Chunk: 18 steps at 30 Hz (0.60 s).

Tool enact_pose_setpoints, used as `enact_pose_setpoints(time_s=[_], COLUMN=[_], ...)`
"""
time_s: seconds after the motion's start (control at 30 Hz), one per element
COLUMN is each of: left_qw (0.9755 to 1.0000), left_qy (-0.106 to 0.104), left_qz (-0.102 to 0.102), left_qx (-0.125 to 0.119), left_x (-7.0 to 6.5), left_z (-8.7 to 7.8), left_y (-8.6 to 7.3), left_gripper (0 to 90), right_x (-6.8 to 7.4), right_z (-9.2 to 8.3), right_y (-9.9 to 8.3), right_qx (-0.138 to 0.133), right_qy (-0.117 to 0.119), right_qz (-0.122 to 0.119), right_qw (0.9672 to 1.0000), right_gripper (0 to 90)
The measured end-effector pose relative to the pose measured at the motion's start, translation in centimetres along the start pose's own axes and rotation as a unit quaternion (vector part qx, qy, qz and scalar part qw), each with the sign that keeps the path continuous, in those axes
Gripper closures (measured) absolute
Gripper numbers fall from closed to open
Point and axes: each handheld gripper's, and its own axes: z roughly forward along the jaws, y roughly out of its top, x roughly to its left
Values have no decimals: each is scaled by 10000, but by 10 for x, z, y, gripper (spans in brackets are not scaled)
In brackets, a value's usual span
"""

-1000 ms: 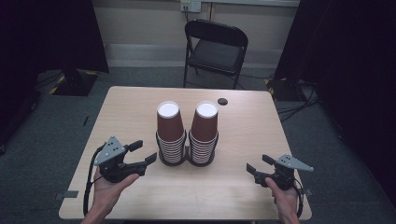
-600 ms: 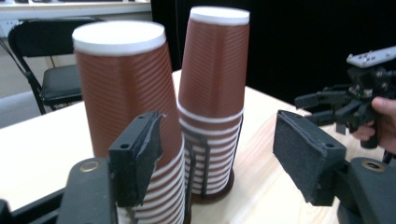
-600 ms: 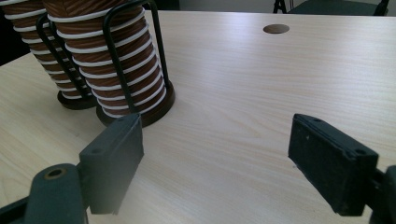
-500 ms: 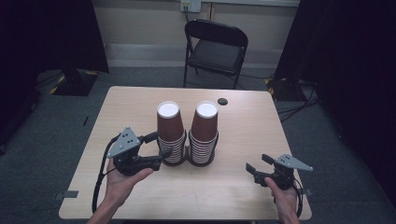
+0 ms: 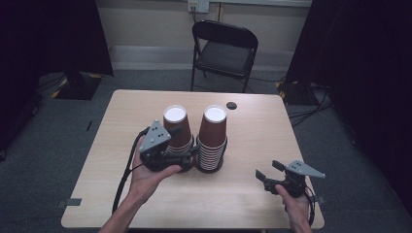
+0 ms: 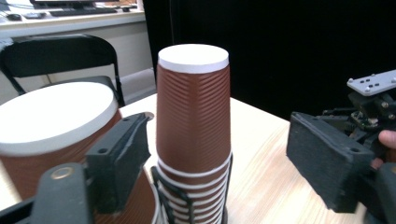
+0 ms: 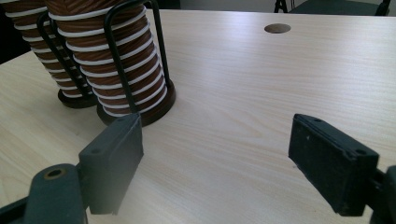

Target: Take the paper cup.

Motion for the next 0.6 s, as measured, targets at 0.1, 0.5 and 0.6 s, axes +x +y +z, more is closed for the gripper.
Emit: enact_pose_setpoints(time_s=[0.1,0.5,0.6], left_qw=[10000,9999,9998], left_qy=[-40,-7,-90], left_qz=[37,68,22], left_qx=[16,137,177], left_x=[0,-4,-4], left_z=[10,32,38], left_y=[5,27,30], left_gripper=[200,172,160], right_x=[0,0,0], right_z=[-1,-1,0], right_y=[0,-1,-1], right_qx=[-1,30,33], right_qy=[0,40,48], right_qz=[-4,-11,-15], right_qw=[10000,10000,10000], right_gripper=[173,173,173])
